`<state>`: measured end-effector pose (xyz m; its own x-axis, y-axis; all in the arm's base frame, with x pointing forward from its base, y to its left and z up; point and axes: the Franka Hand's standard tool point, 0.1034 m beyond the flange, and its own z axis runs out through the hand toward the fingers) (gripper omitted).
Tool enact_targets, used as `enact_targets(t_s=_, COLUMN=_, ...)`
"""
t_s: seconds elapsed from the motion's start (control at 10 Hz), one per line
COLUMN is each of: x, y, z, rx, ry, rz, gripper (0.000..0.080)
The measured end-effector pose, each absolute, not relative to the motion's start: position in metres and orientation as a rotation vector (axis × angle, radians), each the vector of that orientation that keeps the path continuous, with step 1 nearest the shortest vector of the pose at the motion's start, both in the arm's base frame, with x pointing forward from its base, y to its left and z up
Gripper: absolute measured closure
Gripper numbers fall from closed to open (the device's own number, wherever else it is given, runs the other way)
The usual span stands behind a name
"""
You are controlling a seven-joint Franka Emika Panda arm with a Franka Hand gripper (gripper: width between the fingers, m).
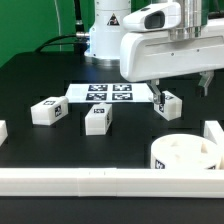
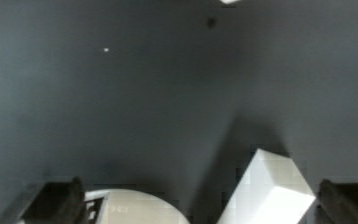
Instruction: Assemble stool
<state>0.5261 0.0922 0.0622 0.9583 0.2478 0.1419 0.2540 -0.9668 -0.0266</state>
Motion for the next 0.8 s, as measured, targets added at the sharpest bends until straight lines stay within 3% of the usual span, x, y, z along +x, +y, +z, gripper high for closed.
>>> enact_targets(t_s=0.8, x=0.513, y=0.093, z=0.059, rx=-3.078, ry=-0.127, rz=-0.133, gripper=0.015)
